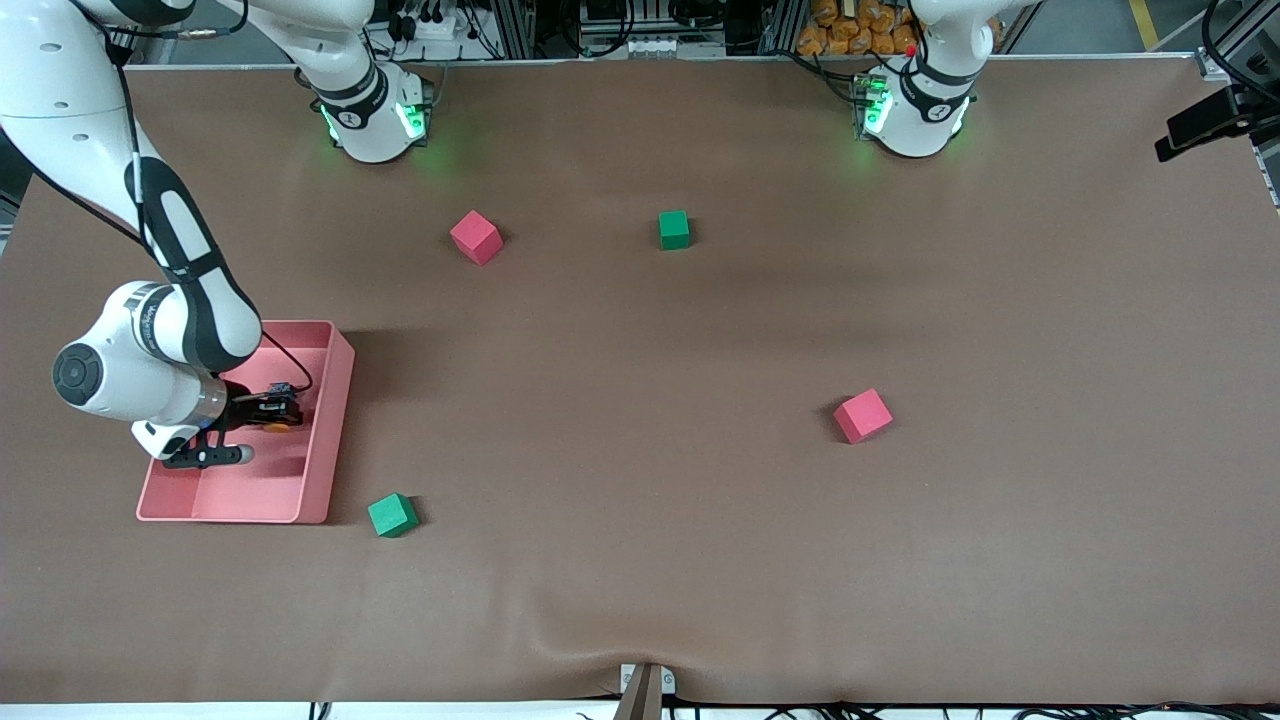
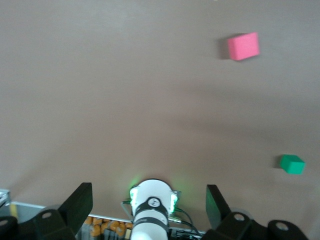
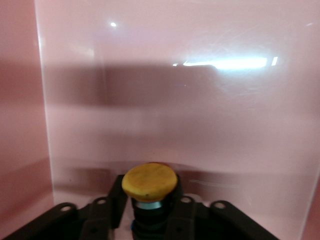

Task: Place and upright button with both arms
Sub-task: 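Lift the button out of the tray with the right gripper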

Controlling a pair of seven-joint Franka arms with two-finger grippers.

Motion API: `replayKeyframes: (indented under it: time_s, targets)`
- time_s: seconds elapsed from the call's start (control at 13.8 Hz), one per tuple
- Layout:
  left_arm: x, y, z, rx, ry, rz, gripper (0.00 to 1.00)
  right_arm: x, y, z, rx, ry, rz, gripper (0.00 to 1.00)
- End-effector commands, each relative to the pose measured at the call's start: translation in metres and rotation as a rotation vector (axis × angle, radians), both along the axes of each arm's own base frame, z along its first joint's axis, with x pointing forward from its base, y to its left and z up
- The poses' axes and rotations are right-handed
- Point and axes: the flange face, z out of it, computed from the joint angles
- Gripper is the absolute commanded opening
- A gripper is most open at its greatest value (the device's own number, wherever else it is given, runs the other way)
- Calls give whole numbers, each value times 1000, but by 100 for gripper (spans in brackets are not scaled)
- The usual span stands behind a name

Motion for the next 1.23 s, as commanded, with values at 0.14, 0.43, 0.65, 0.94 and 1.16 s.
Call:
replayKeyframes:
  time_s: [0.14, 0.43, 0.65, 0.94, 1.16]
  targets:
    - [9, 10, -2, -110, -31, -98, 100, 21, -14, 49, 10, -9, 31, 0]
    - [24, 33, -21, -126, -9, -60, 100, 55, 5, 133, 39, 102, 21, 0]
    - [28, 27, -22, -95, -21, -75, 100, 74, 69, 182, 21, 125, -7, 0]
    - [28, 30, -22, -41, -17, -75, 100, 74, 240, 219, 130, 138, -29, 0]
    - [26, 33, -20, -32, -19, -71, 100, 65, 382, 213, 143, 63, -126, 0]
